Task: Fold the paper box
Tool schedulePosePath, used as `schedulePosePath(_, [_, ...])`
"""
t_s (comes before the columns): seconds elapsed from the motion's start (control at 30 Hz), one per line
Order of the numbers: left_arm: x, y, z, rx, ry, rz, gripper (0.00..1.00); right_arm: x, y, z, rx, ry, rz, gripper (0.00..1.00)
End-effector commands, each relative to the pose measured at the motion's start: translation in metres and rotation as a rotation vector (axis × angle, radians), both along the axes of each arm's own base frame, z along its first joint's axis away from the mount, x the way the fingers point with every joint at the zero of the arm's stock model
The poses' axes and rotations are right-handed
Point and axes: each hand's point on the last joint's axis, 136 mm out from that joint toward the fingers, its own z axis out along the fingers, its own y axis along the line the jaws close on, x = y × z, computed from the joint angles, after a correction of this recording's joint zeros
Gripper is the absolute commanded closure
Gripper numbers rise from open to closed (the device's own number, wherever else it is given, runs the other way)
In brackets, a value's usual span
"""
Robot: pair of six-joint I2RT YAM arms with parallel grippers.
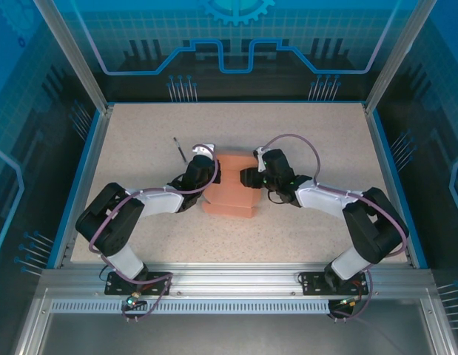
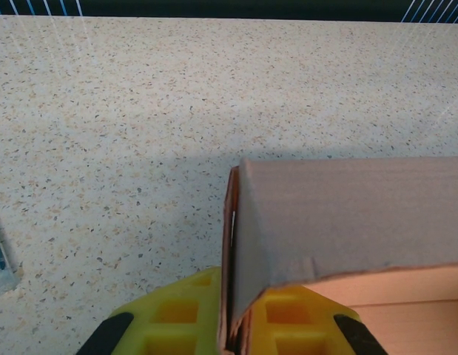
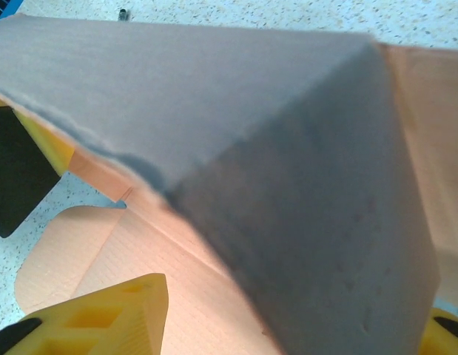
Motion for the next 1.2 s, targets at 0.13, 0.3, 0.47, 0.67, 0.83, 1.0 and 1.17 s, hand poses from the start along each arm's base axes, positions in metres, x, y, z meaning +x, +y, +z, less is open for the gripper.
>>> schedulePosePath(0.13, [-0.002,-0.001,0.013,-0.024,-0.032,-0.002,0.96,-0.005,0.008,-0.002,0.028,0.001,0.026,0.5])
schedulePosePath(0.3, [-0.003,0.0,0.013,-0.02,-0.034,0.002,0.96,-0.009,-0.006,0.003,-0.014,-0.015,0.008,0.47])
schedulePosePath(0.47, [-0.003,0.0,0.014,-0.024,-0.036,0.001,0.96,-0.016,-0.025,0.01,-0.074,-0.023,-0.012,0.42])
schedulePosePath(0.67, [-0.002,-0.001,0.015,-0.026,-0.035,-0.001,0.96,-0.026,-0.042,0.027,-0.104,-0.036,-0.011,0.4])
schedulePosePath(0.83, [-0.002,-0.002,0.017,-0.03,-0.036,-0.001,0.96,-0.033,-0.059,0.048,-0.144,-0.05,-0.02,0.38])
schedulePosePath(1.0, [-0.003,0.0,0.018,-0.029,-0.036,0.002,0.96,-0.036,-0.081,0.076,-0.176,-0.102,-0.049,0.38])
schedulePosePath(1.17, [-0.003,0.0,0.018,-0.029,-0.037,0.003,0.96,-0.033,-0.108,0.096,-0.214,-0.141,-0.093,0.37])
